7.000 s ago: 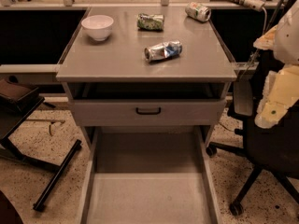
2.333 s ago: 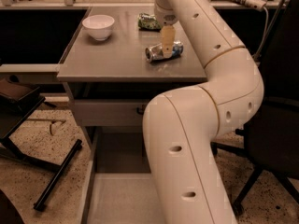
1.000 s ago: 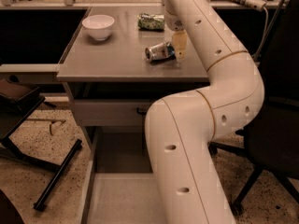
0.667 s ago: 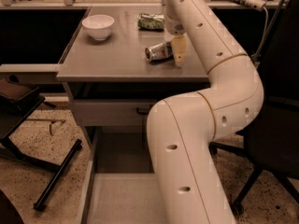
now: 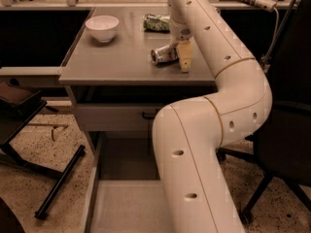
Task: Place redbull can into middle drawer
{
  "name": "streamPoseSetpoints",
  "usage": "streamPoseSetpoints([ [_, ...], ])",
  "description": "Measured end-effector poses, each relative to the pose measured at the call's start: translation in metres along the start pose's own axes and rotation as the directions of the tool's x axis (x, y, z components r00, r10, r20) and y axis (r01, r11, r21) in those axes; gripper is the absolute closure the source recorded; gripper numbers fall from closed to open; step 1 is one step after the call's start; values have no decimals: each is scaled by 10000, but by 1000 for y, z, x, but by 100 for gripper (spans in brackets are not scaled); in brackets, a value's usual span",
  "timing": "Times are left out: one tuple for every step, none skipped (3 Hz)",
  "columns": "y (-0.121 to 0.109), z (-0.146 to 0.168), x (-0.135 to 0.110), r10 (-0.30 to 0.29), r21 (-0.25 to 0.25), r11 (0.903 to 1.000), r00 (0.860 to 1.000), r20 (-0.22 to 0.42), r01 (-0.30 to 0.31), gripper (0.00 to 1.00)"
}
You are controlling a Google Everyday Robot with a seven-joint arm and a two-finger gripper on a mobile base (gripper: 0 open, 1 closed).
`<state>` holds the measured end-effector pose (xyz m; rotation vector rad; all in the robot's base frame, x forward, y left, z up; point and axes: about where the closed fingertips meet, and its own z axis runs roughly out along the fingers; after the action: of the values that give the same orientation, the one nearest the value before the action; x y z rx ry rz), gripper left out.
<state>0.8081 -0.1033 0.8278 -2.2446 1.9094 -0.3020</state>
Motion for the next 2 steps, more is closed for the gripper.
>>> streamPoseSetpoints([
  [0, 0, 0, 0, 0, 10000, 10000, 0, 0, 61],
  [0, 0, 0, 0, 1, 10000, 10000, 0, 0, 85],
])
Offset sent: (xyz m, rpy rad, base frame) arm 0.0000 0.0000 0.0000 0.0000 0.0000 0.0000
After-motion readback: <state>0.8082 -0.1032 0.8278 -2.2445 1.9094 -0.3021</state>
